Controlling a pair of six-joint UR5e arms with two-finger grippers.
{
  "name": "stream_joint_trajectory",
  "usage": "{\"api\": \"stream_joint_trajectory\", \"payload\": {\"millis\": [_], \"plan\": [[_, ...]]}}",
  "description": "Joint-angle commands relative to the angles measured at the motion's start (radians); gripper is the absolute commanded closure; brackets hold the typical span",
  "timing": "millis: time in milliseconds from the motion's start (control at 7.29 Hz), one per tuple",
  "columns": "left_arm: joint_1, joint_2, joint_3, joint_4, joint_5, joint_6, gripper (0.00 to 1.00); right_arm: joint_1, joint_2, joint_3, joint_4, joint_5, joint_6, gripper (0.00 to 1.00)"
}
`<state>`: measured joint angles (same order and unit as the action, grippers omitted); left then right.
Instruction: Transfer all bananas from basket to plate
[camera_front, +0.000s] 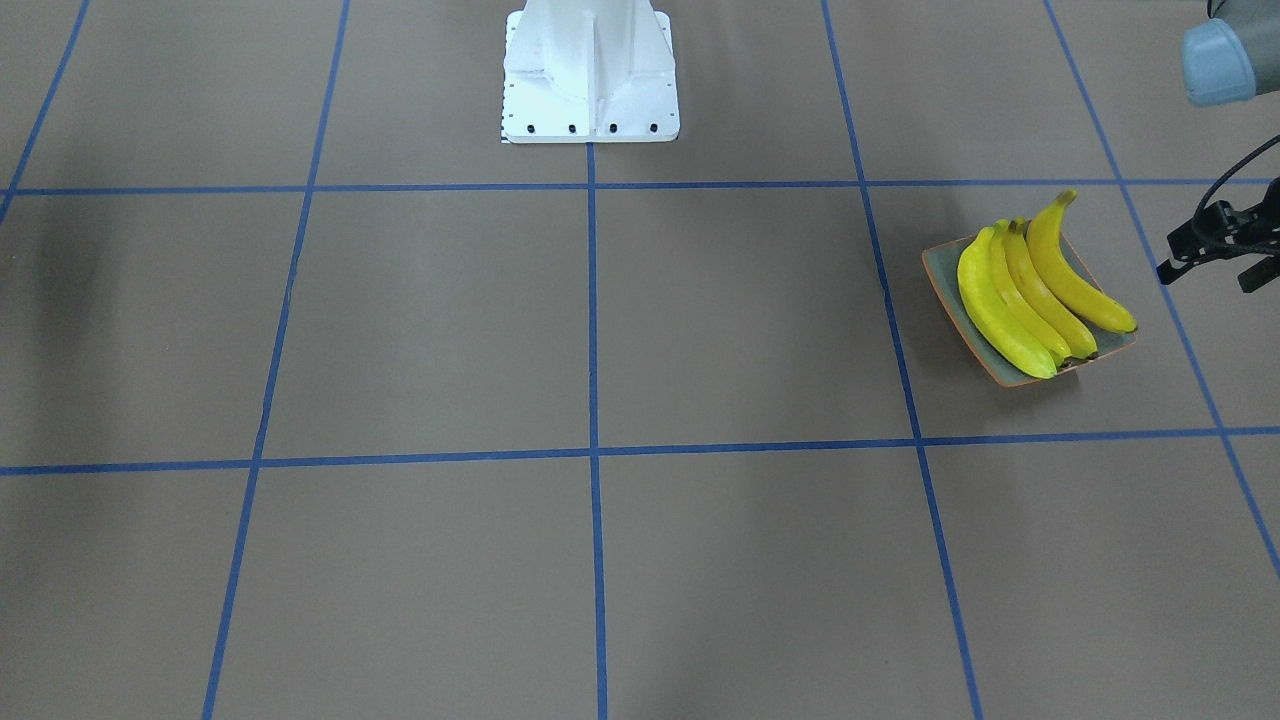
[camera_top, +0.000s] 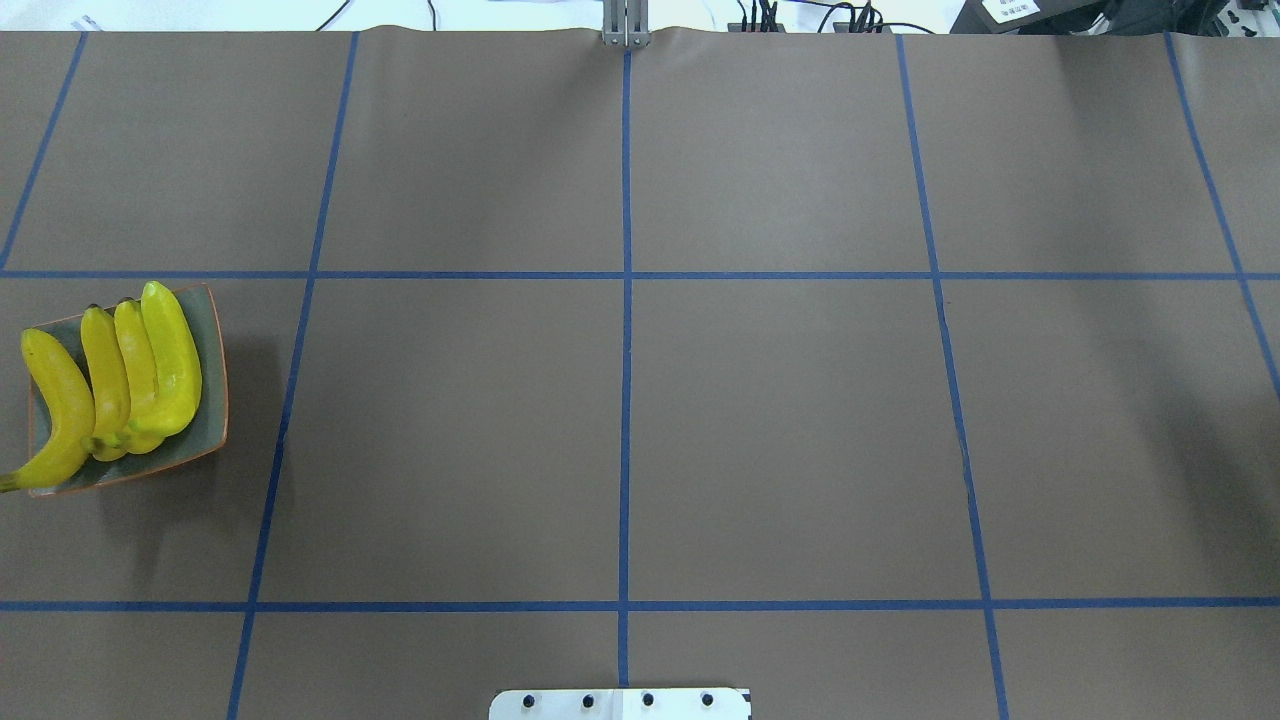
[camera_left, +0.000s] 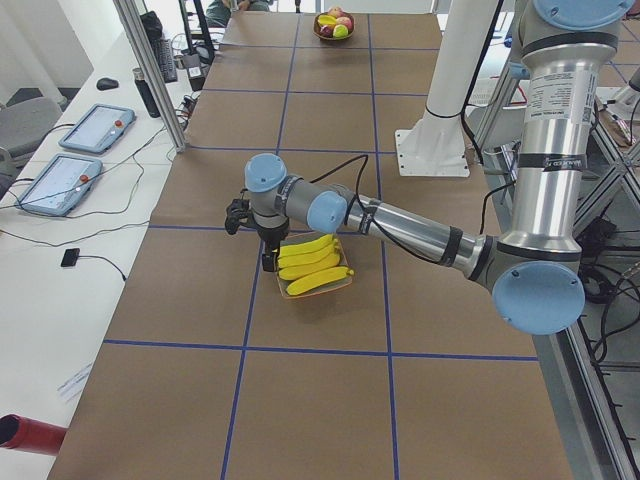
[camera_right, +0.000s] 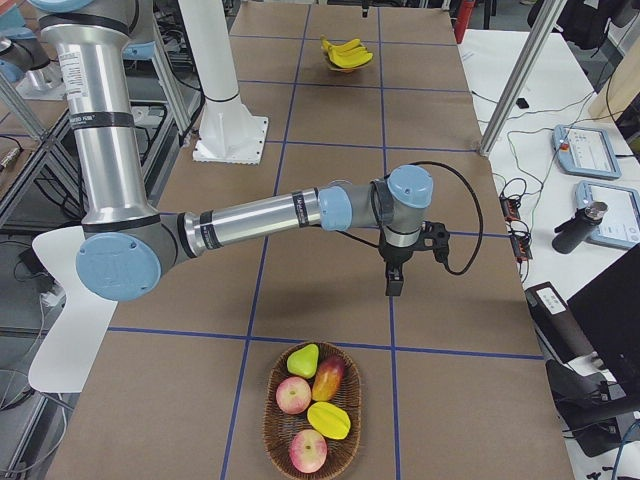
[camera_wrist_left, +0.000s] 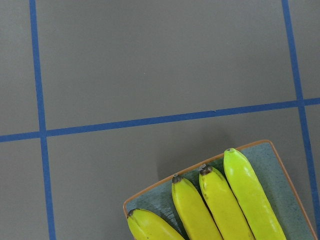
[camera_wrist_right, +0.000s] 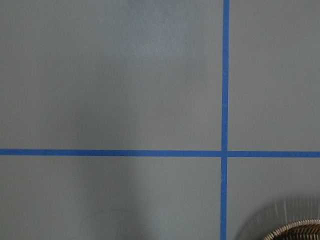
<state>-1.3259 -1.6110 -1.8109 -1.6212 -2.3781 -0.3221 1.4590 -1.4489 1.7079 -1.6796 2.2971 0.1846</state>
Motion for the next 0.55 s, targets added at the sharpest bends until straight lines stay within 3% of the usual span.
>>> {"api": "stream_joint_trajectory", "payload": {"millis": [0,412], "plan": [[-0.025,-0.004,0.056,-0.006,-0.012,-0.003,0.0,0.018,-0.021,0.021,0.0,0.022,-0.004,0.0],[-0.027,-0.006,0.059,-0.005,-0.01,0.0,0.0,0.018,-0.045,0.032,0.005,0.038,-0.004,0.0]]}}
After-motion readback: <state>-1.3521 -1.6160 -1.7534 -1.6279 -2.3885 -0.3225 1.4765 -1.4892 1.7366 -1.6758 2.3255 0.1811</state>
